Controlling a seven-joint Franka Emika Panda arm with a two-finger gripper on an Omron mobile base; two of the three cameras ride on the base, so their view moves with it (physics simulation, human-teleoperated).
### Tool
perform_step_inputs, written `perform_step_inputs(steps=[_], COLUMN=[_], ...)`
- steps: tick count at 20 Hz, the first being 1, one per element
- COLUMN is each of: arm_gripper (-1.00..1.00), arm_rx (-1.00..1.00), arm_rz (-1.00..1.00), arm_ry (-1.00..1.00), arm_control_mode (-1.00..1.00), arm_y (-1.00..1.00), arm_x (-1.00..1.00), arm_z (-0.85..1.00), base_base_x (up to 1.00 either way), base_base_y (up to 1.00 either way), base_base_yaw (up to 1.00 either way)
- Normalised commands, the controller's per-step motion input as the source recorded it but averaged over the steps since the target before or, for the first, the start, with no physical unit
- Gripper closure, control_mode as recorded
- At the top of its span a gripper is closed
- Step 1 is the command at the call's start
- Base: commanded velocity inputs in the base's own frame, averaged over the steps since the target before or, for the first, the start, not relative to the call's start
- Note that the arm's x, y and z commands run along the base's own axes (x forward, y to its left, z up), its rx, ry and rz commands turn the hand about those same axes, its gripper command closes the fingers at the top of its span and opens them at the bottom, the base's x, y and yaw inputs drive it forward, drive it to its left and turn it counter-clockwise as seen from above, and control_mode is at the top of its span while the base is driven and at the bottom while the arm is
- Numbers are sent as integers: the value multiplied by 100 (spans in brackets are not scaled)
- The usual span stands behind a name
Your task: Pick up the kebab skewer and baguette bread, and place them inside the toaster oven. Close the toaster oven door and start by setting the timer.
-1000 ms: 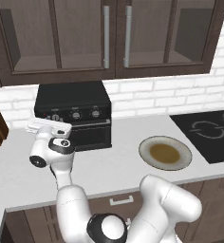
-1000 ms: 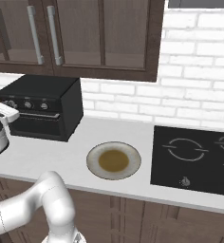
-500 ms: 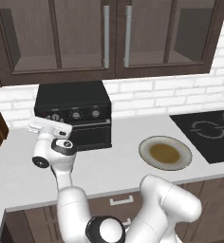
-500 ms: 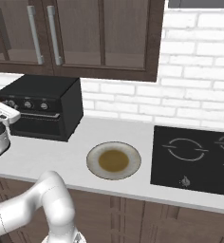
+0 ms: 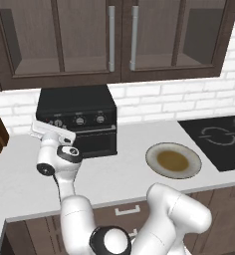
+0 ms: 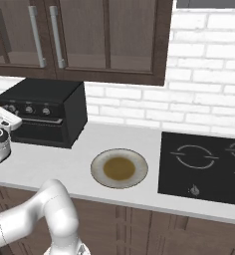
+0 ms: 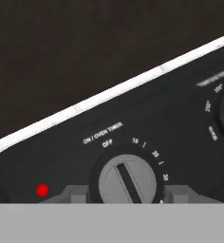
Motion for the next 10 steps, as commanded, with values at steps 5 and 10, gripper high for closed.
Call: perform_step_inputs(steps=[5, 10], arm_gripper=[100, 100], arm_rx=[38, 34], arm_rz=[-1, 0], arm_ry=[-2, -6], arm_control_mode=[-100, -100], arm_y=[-12, -24], arm_x=[3, 13], arm_z=[57, 53], base_base_x=[0, 0], base_base_y=[0, 0], base_base_yaw=[0, 0])
